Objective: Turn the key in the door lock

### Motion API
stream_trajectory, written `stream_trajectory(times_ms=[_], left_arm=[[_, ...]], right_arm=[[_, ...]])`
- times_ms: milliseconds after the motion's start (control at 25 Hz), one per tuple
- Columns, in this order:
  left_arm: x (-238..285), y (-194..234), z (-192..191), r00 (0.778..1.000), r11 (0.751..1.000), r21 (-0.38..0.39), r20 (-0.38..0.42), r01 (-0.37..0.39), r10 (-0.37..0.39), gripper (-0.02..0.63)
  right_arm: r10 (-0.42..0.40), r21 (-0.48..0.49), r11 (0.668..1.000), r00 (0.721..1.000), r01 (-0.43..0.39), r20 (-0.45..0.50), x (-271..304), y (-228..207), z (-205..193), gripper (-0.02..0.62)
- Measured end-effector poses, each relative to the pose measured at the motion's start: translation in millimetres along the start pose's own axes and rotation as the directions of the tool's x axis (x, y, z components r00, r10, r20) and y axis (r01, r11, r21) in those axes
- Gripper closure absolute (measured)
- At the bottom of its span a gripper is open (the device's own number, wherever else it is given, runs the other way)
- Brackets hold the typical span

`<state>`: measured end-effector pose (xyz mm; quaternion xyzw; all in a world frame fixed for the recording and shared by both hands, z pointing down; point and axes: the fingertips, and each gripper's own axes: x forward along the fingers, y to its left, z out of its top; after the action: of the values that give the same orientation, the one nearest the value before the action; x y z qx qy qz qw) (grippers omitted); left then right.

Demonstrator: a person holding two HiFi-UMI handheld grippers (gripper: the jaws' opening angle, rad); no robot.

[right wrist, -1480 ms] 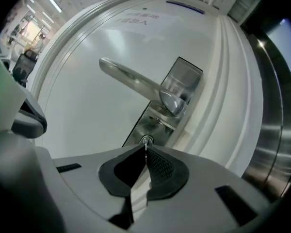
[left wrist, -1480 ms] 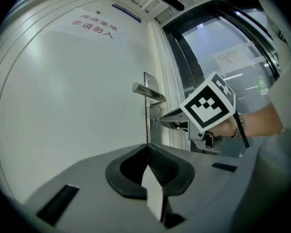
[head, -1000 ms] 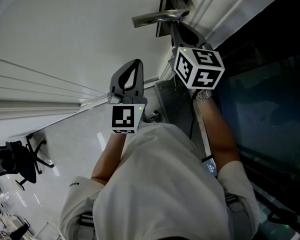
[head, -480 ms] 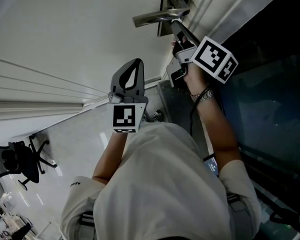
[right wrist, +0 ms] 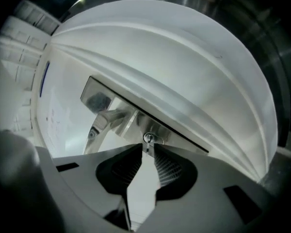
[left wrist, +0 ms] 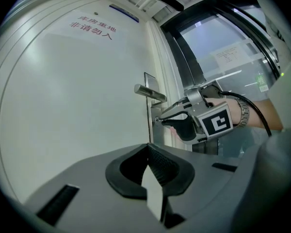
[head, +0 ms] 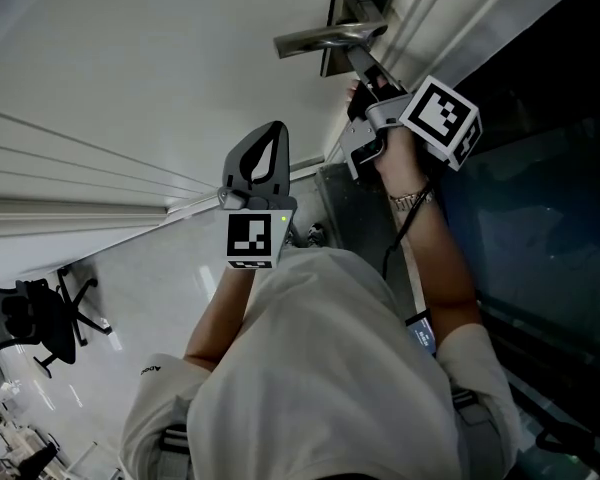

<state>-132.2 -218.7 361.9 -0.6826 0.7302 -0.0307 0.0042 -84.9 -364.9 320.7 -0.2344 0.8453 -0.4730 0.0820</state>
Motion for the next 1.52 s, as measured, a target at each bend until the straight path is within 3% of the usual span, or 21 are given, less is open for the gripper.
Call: stream_trajectory(times_ms=[80,160,200,280,360,400,480,560,600,640,680,760,840,1000,1280,1520], left_arm=[[-1,1,0,1.000,1.000,-0.001,-0.002,-0.004,0.004,0.597],[-1,3,0,1.000,1.000,-0.002,-0.001,-0.007,0.007,0.597],[-1,4,0,1.000,1.000,-0.002,-0.001,-0.009,0.009,0.597],[-2,5,0,1.000,1.000,-0.005,-0.001,-0.012,0.012,0.597],[-2,7,0,1.000,1.000,-0.007,-0.001,-0.013,0.013,0.597],[-2,7,-1,1.000,1.000,-0.007,-0.001,-0.014,0.014,0.597],[-1,7,-2,1.000,1.000,-0.009,-0.001,-0.014,0.014,0.597],[0,7,-2,1.000,1.000,-0.011,0.000,-0.012,0.012,0.597],[0,7,-2,1.000,1.000,-0.011,0.001,-0.012,0.012,0.597],[0,7,-2,1.000,1.000,-0.012,0.001,-0.013,0.013,0.597],[0,7,-2,1.000,1.000,-0.012,0.002,-0.014,0.014,0.597],[-1,7,-2,1.000,1.000,-0.012,0.000,-0.017,0.017,0.597],[-2,8,-2,1.000,1.000,-0.012,-0.002,-0.020,0.020,0.597],[-4,11,-3,1.000,0.999,-0.015,-0.004,-0.028,0.028,0.597],[-5,16,-3,0.999,0.999,-0.014,-0.004,-0.040,0.040,0.597],[-3,17,-2,0.999,0.999,-0.008,-0.002,-0.044,0.044,0.597]], right_arm=[[-0.013,-0.158,0.987,1.000,0.010,-0.018,0,4,-2,0.479],[-0.048,-0.350,0.936,0.999,0.039,-0.018,-2,7,-1,0.455],[-0.069,-0.456,0.888,0.998,0.060,-0.005,-4,9,0,0.453],[-0.108,-0.661,0.744,0.994,0.103,0.034,-8,13,1,0.448],[-0.147,-0.829,0.541,0.986,0.146,0.078,-11,16,1,0.442],[-0.168,-0.894,0.416,0.981,0.165,0.102,-12,17,0,0.439],[-0.206,-0.975,0.120,0.965,0.187,0.160,-13,18,-3,0.439],[-0.238,-0.966,-0.184,0.946,0.181,0.222,-11,17,-7,0.439],[-0.247,-0.937,-0.305,0.936,0.169,0.249,-10,15,-9,0.439],[-0.253,-0.906,-0.392,0.929,0.157,0.271,-8,14,-10,0.439],[-0.256,-0.881,-0.449,0.924,0.147,0.285,-7,12,-12,0.439],[-0.258,-0.850,-0.511,0.921,0.127,0.293,-5,10,-16,0.440],[-0.252,-0.828,-0.549,0.922,0.115,0.295,-3,10,-19,0.440],[-0.261,-0.810,-0.577,0.916,0.106,0.306,2,10,-19,0.442],[-0.252,-0.816,-0.564,0.914,0.129,0.318,6,11,-17,0.518],[-0.260,-0.859,-0.486,0.912,0.160,0.317,8,8,-12,0.548]])
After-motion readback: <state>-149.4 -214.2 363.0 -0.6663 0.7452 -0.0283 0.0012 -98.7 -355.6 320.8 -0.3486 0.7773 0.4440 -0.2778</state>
